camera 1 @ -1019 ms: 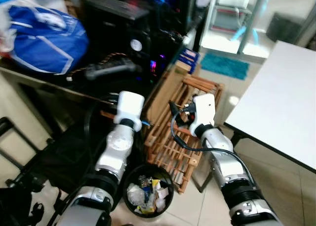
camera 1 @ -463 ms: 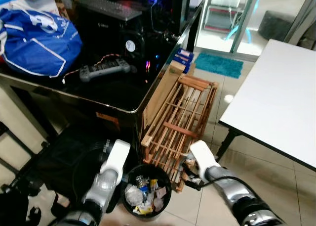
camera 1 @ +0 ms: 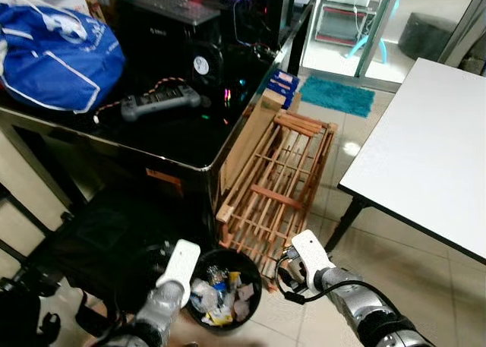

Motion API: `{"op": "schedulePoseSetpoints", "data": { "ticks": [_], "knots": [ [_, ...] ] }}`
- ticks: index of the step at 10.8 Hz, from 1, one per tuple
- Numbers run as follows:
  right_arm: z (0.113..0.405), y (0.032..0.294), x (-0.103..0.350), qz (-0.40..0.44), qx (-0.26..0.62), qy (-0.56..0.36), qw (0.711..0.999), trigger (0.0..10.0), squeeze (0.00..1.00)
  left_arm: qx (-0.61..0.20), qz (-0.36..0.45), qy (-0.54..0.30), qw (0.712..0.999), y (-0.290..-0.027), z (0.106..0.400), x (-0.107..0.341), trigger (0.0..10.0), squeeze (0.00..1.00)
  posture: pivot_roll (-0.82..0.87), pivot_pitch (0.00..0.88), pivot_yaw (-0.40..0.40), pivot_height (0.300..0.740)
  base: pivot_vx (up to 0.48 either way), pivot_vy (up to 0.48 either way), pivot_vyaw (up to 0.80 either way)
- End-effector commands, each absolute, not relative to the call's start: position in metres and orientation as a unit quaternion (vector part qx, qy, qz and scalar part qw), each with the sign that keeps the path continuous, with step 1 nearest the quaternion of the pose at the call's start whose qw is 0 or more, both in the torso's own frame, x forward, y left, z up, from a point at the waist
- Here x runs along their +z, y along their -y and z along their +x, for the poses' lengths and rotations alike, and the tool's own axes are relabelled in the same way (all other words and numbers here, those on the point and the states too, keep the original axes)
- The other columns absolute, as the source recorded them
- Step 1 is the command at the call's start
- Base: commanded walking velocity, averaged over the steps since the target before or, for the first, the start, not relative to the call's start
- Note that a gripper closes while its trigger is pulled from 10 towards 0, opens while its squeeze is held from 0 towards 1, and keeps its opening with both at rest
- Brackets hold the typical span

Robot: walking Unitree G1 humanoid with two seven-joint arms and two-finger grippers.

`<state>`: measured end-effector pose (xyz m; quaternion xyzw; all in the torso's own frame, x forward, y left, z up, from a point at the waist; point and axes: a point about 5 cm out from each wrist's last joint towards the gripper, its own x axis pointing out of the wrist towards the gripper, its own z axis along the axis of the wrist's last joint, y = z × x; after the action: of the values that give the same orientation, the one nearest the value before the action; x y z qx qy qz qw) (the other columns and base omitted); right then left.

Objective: Picking trash to rubbish bin

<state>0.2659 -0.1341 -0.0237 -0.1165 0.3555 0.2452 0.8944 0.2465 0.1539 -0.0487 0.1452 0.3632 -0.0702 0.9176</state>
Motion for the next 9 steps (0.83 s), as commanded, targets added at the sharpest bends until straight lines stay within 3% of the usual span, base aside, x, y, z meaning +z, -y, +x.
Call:
{"op": "schedulePoseSetpoints", "data": {
  "ticks": [1,6,9],
  "knots": [
    [0.264,0.132,-0.022,-0.101,0.256,-0.353,0.894,10.0,0.0,-0.071,0.146,-0.371,0.914,-0.15,0.243,-0.051,10.0,0.0,-0.05,0.143,-0.02,0.74,0.0,0.0,0.0],
    [0.244,0.111,0.002,-0.063,0.312,-0.323,0.891,10.0,0.0,-0.098,0.126,-0.36,0.919,-0.123,0.241,-0.052,10.0,0.0,-0.1,0.269,-0.081,0.74,0.0,0.0,0.0],
    [0.233,0.095,0.018,-0.045,0.342,-0.305,0.888,10.0,0.0,-0.096,0.125,-0.345,0.925,-0.119,0.25,-0.045,10.0,0.0,-0.11,0.297,-0.092,0.74,0.0,0.0,0.0]
  ]
}}
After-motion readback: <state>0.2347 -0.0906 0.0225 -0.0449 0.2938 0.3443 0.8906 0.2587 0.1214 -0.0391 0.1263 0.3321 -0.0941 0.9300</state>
